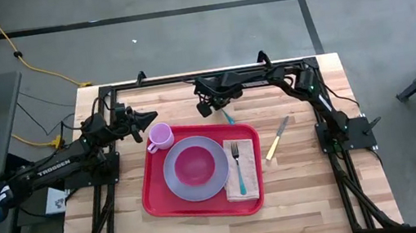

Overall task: Set up tray
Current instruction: Put the blue spoon on top of the gray napkin to the left of the blue fork

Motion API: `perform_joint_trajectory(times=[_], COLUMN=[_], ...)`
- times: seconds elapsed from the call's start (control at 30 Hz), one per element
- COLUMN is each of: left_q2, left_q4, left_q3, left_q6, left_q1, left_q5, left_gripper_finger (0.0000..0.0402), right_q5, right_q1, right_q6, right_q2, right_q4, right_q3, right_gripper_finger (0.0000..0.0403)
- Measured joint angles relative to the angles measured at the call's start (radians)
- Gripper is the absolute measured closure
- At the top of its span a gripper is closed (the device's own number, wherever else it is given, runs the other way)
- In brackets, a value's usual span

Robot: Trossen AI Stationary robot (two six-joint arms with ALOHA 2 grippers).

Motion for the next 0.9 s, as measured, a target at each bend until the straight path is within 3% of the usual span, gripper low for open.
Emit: perform_joint_trajectory(times=[0.53, 0.9], left_q2=[0.0, 0.0], left_q4=[-0.02, -0.02], left_q3=[0.0, 0.0], left_q6=[0.001, 0.026], left_q1=[0.0, 0.0], left_q5=[-0.002, 0.004], left_gripper_finger=[0.0339, 0.0339], right_q5=[0.015, 0.012], right_q1=[-0.003, 0.019], right_q6=[-0.032, 0.056], right_q2=[0.005, 0.003], right_q4=[-0.222, -0.404], right_q3=[0.208, 0.294], right_gripper_finger=[0.04, 0.0398])
